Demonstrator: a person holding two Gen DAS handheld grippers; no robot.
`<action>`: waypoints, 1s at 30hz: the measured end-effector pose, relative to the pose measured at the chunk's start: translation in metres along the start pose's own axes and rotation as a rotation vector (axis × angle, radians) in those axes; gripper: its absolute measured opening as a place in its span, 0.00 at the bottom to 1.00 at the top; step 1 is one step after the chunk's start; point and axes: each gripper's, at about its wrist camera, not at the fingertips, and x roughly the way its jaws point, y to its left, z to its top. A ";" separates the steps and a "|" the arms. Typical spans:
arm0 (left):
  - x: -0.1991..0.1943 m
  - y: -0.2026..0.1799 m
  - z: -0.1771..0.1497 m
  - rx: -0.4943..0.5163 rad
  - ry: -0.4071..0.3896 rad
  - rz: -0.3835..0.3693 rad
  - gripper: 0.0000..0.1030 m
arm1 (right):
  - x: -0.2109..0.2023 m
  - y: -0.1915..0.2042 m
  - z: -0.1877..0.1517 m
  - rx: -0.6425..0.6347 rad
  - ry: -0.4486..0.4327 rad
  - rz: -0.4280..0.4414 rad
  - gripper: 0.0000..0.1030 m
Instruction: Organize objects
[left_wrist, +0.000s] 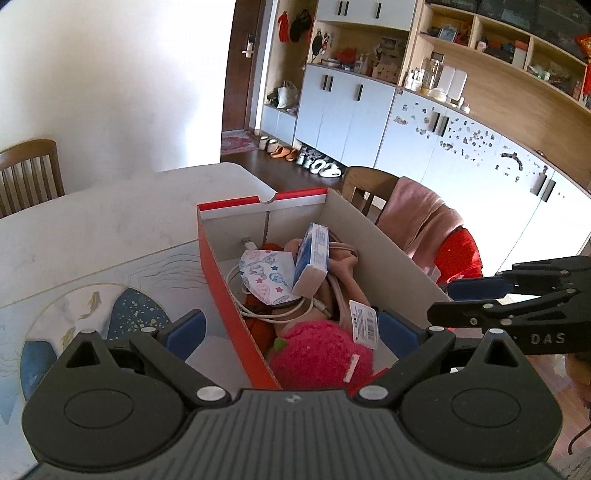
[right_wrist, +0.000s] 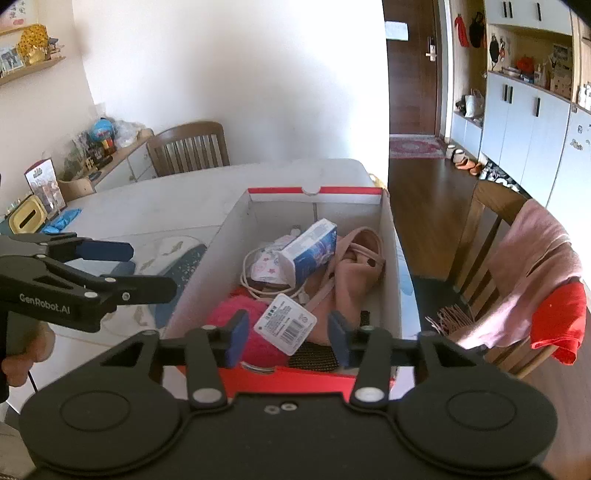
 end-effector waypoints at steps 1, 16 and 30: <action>-0.002 0.001 -0.001 -0.001 -0.003 -0.005 1.00 | -0.002 0.001 -0.001 0.007 -0.014 -0.001 0.57; -0.021 0.003 -0.012 0.004 -0.039 -0.037 1.00 | -0.026 0.016 -0.013 0.029 -0.130 -0.016 0.99; -0.038 0.004 -0.021 0.005 -0.074 -0.041 1.00 | -0.031 0.024 -0.024 0.034 -0.128 -0.043 0.99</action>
